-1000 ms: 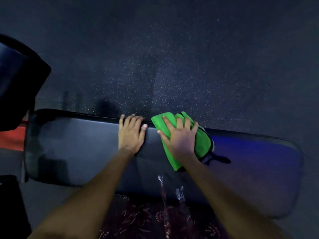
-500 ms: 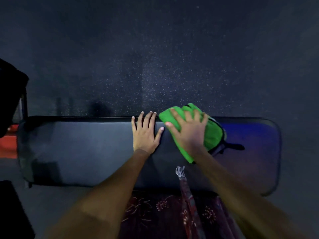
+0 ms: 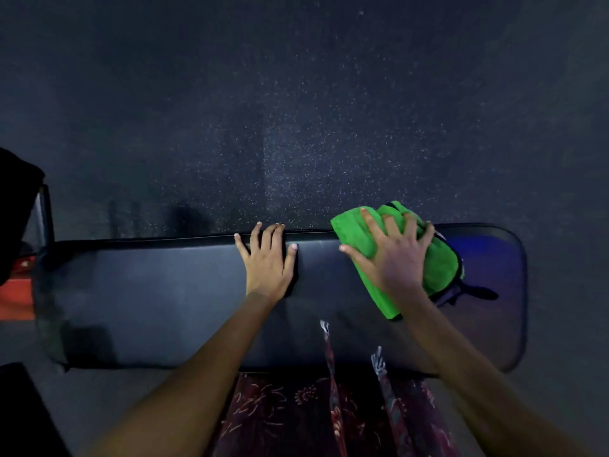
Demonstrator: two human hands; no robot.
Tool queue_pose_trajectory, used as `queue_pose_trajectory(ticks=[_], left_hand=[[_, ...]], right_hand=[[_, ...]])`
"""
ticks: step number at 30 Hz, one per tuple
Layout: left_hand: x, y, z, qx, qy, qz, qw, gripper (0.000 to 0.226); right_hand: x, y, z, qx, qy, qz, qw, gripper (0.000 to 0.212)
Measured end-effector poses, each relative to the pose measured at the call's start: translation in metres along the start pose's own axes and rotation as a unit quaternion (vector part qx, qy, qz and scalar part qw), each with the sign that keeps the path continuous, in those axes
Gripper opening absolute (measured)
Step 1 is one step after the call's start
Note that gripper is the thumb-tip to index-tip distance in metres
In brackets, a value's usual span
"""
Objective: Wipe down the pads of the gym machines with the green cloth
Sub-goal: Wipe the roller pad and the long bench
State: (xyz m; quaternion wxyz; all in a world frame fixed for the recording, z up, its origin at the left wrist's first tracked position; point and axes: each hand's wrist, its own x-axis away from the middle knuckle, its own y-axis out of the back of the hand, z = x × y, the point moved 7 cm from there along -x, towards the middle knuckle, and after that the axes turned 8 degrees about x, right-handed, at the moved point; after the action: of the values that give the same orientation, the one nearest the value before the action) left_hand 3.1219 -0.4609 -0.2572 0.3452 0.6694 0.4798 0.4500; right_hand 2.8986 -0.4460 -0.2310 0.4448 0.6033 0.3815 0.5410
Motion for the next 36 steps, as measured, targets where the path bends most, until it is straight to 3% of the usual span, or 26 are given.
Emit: queue_pose_trajectory(ticks=[4, 8, 12, 15, 19, 23, 29, 36], left_hand=[[-0.004, -0.009, -0.026, -0.002, -0.026, 0.027, 0.999, 0.048], [-0.006, -0.015, -0.048, 0.02, -0.073, 0.062, 0.995, 0.05], [-0.007, -0.023, -0.079, 0.043, -0.11, 0.113, 0.987, 0.06], [-0.008, -0.034, -0.108, 0.049, -0.116, 0.136, 0.983, 0.061], [-0.007, -0.046, -0.142, 0.028, -0.127, 0.126, 0.983, 0.049], [-0.008, -0.047, -0.148, 0.024, -0.113, 0.125, 0.985, 0.054], [-0.009, -0.054, -0.182, 0.039, -0.132, 0.167, 0.976, 0.066], [-0.005, -0.076, -0.265, 0.022, -0.219, 0.214, 0.952, 0.07]], right_hand=[[-0.005, -0.002, 0.057, 0.004, 0.053, 0.027, 0.998, 0.067], [-0.014, -0.003, 0.036, 0.005, 0.128, -0.006, 0.992, 0.061], [-0.013, -0.003, -0.052, -0.006, 0.018, -0.03, 0.999, 0.062], [-0.003, 0.001, -0.067, -0.011, -0.065, -0.018, 0.998, 0.063], [-0.001, -0.001, -0.036, -0.009, -0.029, 0.004, 1.0, 0.061], [-0.002, -0.002, -0.069, 0.014, 0.056, -0.026, 0.998, 0.06], [0.004, -0.001, -0.131, -0.025, -0.051, -0.053, 0.997, 0.055], [0.012, -0.003, -0.164, -0.059, -0.145, -0.049, 0.987, 0.059]])
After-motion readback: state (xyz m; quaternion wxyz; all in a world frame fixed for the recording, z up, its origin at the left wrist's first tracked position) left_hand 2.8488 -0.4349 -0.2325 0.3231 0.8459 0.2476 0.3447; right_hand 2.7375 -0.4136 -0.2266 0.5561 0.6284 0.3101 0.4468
